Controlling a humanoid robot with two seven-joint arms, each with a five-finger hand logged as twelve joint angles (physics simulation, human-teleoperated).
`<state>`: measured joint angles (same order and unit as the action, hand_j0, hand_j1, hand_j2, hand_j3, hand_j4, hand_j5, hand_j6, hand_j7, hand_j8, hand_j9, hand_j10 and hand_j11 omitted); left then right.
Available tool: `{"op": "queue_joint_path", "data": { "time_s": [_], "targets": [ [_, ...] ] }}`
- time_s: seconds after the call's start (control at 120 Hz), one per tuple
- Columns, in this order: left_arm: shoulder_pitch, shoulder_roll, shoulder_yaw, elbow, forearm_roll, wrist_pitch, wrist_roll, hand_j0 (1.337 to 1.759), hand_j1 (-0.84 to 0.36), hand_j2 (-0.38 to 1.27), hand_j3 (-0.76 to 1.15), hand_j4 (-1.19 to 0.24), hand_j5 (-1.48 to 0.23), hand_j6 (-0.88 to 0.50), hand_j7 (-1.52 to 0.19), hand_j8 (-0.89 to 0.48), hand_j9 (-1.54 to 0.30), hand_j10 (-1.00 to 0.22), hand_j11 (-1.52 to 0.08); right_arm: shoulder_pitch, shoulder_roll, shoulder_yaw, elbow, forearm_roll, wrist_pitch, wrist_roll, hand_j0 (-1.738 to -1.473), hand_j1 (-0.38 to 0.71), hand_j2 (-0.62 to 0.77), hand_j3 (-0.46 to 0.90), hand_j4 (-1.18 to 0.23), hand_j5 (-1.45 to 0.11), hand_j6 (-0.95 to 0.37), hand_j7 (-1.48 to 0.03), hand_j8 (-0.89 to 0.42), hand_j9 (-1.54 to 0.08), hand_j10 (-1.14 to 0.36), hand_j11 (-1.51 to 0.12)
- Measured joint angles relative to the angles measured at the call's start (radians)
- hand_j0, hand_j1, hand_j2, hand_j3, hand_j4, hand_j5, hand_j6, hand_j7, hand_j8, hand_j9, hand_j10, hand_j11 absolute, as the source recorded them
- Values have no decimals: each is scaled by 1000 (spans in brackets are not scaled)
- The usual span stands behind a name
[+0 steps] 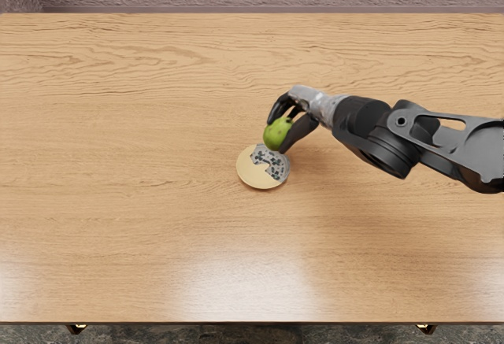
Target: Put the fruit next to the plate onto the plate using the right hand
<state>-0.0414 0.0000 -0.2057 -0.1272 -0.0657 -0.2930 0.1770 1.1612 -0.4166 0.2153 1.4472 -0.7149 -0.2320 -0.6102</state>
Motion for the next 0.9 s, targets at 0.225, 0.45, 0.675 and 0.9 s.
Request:
{"op": "queue_joint_path", "data": {
  "time_s": [0.225, 0.45, 0.675, 0.9],
  "targets": [
    [0, 0, 0, 0, 0, 0, 0, 1658, 332, 3, 0, -14, -19, -14, -19, -14, -19, -14, -19, 7, 42, 1, 0, 11, -2, 0, -1658, 358, 416, 1, -721, -1103, -372, -1006, -327, -1076, -715, -1091],
    [0, 0, 0, 0, 0, 0, 0, 1658, 332, 3, 0, -14, -18, -14, -18, -14, -18, -14, -18, 1, 82, 0, -14, 10, -3, 0, -1658, 334, 393, 0, -730, -1094, -394, -1009, -342, -1070, -741, -1082],
    [0, 0, 0, 0, 0, 0, 0, 1658, 332, 3, 0, -14, -19, -14, -19, -14, -19, -14, -19, -11, 103, -1, -42, 5, -4, 0, -1657, 312, 372, 0, -720, -1059, -404, -987, -366, -1033, -748, -1042],
    [0, 0, 0, 0, 0, 0, 0, 1658, 332, 3, 0, -14, -18, -14, -18, -14, -18, -14, -18, 2, 127, -6, -72, 6, -1, -1, -1658, -126, 124, 0, -243, -356, -138, -332, -126, -348, -252, -350]
  ]
}}
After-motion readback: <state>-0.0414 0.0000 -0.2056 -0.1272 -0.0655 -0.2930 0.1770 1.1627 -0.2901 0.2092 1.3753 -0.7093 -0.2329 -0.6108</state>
